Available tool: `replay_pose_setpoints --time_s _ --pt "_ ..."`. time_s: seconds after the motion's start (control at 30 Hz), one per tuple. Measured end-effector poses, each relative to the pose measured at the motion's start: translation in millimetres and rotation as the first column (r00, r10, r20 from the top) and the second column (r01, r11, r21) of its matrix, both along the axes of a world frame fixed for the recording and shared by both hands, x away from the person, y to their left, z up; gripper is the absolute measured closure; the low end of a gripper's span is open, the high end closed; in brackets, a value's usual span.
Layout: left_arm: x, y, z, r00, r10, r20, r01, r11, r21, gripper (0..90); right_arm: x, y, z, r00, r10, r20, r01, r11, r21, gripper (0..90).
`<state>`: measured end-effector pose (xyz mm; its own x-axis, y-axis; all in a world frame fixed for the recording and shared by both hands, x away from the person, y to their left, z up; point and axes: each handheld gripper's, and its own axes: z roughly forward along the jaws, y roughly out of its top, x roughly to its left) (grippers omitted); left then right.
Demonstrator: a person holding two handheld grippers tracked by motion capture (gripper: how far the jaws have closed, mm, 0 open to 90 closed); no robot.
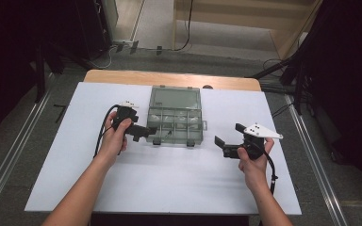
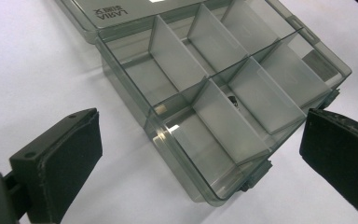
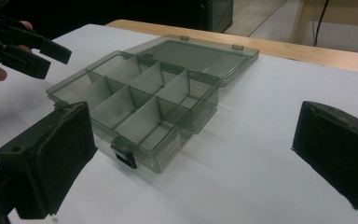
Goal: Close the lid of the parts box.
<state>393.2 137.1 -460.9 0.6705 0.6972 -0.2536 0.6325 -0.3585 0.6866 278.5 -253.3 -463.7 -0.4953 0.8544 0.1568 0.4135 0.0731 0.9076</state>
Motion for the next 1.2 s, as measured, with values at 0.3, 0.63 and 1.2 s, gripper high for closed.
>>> replay_pose_setpoints --time_s 0.3,0.63,1.2 --pt "7.6 2.2 -4.0 0.9999 0.017 0.0 -0.017 0.9992 -0.036 0.0 18.8 10.7 1.8 0.9996 0.022 -0.017 -0.022 0.9998 -0.003 0.0" --pt "14.4 -1.0 -9.5 0.9994 0.033 0.01 -0.033 0.9982 -0.05 0.0 42.6 16.7 4.4 0.9993 0.016 -0.032 -0.015 0.9996 0.023 0.0" --pt "29.6 -3.9 -12.4 0.9973 0.062 0.039 -0.057 0.9917 -0.115 0.0 77.5 29.4 4.2 0.9977 0.02 -0.065 -0.019 0.9997 0.013 0.0"
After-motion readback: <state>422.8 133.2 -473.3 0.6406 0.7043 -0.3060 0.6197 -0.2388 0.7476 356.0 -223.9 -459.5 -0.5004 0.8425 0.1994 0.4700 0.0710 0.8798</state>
